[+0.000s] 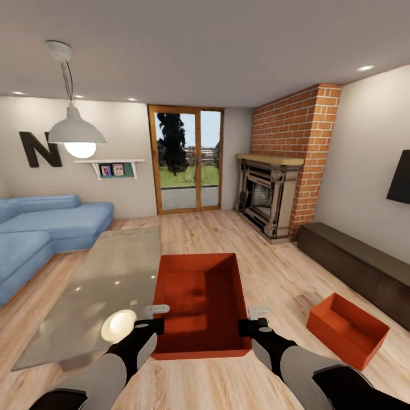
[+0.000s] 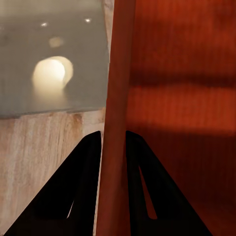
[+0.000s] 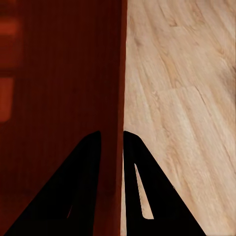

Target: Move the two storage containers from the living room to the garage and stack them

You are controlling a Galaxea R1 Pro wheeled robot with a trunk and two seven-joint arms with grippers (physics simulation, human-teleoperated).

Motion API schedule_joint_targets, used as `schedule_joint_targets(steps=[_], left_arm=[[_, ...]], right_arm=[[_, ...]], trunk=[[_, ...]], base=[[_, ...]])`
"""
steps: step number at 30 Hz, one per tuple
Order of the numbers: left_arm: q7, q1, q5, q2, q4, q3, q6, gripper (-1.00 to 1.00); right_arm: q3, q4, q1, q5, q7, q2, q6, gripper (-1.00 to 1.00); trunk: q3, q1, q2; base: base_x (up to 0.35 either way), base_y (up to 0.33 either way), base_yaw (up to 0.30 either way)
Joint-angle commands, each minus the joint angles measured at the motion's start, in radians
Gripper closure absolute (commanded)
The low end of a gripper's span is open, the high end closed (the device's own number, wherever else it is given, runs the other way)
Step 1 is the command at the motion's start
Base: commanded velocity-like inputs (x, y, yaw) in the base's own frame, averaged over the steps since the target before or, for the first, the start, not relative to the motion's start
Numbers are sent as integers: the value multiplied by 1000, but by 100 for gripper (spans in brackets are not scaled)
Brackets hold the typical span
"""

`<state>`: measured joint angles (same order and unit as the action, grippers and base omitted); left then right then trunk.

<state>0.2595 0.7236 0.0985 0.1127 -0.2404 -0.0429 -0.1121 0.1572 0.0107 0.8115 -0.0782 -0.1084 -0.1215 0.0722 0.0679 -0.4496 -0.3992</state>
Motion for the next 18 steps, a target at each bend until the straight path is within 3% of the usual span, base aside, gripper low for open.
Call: schedule_joint_targets(steps=[1,9,18], left_arm=[[11,0,-16,-10,-14,21,-3,100],[12,0,-14,-13,-12,23,-2,100],[12,0,48,-21,-11,23,-2,100]], right_arm=[[-9,-5,0,-18,-6,0,4,100],[-9,-5,0,-18,-7,-1,5,100],[-9,-5,0,-18,-7,-3,5,100]], trunk=[[0,0,-1],[4,0,-1],[9,0,-1]], base=[[0,0,298],[0,0,298],[0,0,298]])
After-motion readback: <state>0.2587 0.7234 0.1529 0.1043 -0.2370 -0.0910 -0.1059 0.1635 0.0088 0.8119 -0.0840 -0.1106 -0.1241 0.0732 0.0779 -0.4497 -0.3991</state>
